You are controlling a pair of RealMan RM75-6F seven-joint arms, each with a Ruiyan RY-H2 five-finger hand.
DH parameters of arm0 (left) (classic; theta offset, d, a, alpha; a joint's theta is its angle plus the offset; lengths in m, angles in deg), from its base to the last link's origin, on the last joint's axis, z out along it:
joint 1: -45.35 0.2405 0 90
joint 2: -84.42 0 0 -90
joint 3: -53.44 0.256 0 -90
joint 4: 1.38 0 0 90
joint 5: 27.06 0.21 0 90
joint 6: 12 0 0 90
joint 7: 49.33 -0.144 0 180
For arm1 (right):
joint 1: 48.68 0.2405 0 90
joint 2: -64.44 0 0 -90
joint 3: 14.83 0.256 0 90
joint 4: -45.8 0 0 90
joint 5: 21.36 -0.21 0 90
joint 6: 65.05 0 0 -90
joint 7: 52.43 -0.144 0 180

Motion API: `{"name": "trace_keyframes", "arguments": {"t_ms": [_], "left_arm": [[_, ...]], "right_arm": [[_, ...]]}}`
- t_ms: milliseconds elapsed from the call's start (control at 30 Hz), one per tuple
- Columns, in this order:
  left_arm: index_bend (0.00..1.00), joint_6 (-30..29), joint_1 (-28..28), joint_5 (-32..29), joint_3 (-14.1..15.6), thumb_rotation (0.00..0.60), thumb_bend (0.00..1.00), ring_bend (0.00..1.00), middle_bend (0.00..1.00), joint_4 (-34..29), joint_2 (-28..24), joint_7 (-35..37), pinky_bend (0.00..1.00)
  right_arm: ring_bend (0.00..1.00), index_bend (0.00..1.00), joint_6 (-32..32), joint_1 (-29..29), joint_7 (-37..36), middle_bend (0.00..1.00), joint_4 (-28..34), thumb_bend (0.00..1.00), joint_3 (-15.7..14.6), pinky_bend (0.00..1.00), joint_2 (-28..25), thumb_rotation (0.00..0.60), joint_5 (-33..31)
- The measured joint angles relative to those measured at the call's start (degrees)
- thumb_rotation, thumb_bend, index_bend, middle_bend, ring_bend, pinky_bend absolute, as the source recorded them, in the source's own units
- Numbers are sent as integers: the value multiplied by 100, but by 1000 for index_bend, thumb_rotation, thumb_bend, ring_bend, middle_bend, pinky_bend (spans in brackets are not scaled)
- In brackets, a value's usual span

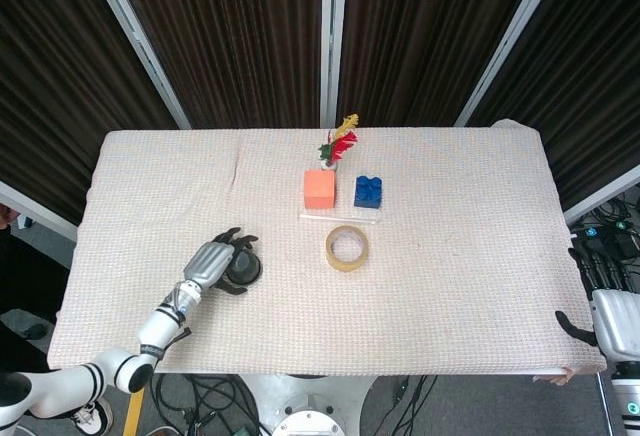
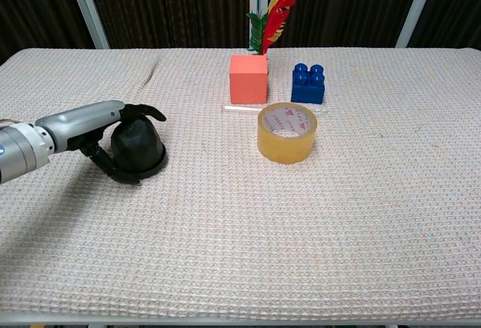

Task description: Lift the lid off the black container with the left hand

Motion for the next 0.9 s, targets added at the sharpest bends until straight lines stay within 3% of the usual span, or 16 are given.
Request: {"name": "trace_keyframes", "arguments": {"t_ms": [533, 767, 900], "left_arm": [[182, -99, -7, -34, -41, 600, 31, 70, 360, 85, 98, -66, 142], [228, -162, 12, -68, -67, 600, 83, 128, 436, 38, 87, -125, 178], [279, -248, 15, -59, -102, 600, 104, 154, 453, -71, 14, -208, 256]], "right_arm": [[0, 0, -30, -9, 11, 0, -40, 127, 11, 0, 14, 600, -74], [0, 0, -26, -15, 16, 0, -42, 127, 17, 0, 8, 600, -89], [0, 0, -35, -15, 12, 0, -50, 129, 18, 0, 13, 600, -98]]}}
